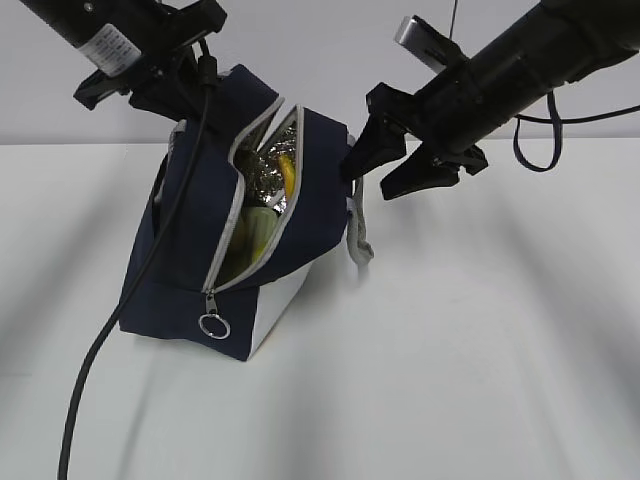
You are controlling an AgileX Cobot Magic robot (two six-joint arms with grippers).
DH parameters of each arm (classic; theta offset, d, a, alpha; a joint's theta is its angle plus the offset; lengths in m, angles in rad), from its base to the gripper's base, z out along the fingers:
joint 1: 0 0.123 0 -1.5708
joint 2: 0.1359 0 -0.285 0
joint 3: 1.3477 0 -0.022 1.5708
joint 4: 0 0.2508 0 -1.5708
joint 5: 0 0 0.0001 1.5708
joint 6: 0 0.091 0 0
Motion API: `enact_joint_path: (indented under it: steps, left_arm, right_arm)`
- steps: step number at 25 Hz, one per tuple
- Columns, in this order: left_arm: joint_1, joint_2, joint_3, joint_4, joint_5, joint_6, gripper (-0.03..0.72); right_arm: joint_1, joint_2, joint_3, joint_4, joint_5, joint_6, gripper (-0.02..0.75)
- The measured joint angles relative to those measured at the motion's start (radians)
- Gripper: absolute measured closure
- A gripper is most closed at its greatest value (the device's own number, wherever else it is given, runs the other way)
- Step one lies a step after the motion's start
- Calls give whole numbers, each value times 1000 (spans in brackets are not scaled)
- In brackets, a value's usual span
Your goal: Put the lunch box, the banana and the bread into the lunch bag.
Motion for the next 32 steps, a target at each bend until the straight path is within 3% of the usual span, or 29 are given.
enact_joint_path:
  steps: [7, 11, 18, 24, 32]
  left_arm:
    - [0, 0, 0, 0, 0, 1, 690]
    - [0, 0, 0, 0, 0, 1, 690]
    - [0, 0, 0, 0, 0, 1, 690]
    - [0, 0, 0, 0, 0, 1, 690]
    - [0, 0, 0, 0, 0, 1, 690]
  right_arm:
    - [-21, 67, 0, 213, -12, -88, 278]
    - [-23, 102, 0, 267, -18, -111, 300]
    - [-23, 140, 0, 335, -20, -143, 420]
    - [-23, 146, 0, 360, -20, -178, 598]
    - [-23, 153, -44, 385, 38, -220, 739]
